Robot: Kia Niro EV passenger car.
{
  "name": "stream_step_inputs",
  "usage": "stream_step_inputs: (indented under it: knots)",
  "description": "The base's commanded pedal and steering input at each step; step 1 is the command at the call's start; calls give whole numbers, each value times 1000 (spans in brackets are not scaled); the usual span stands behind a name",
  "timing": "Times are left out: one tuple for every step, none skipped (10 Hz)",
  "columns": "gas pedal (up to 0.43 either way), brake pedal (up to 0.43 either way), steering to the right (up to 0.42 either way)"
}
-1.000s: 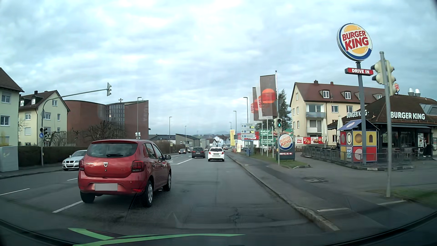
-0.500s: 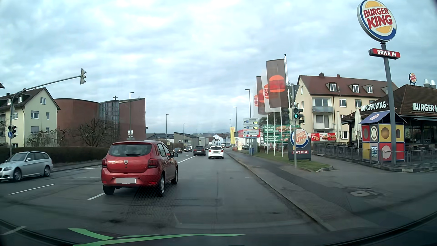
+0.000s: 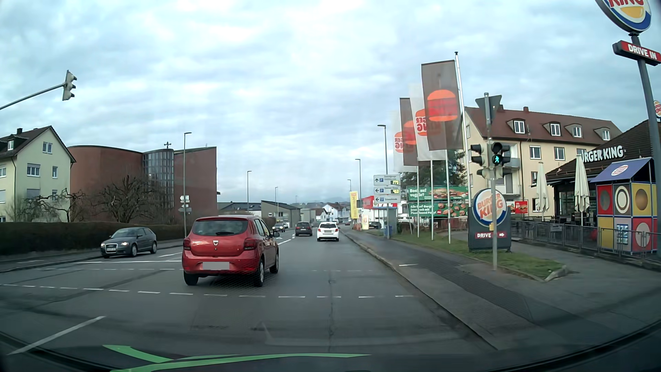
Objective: Follow the waypoints while adhering to traffic rules and regulations
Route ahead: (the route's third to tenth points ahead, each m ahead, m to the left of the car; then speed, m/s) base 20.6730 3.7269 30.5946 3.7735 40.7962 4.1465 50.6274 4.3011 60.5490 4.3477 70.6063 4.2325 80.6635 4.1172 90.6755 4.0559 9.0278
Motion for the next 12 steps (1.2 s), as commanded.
stream_step_inputs:
  knots:
    - [169,0,0]
    - [169,0,0]
    - [169,0,0]
    - [169,0,0]
    - [169,0,0]
    - [157,0,0]
    - [157,0,0]
    - [157,0,-1]
    - [157,0,-1]
    - [157,0,-1]
    - [157,0,-1]
    - [157,0,-2]
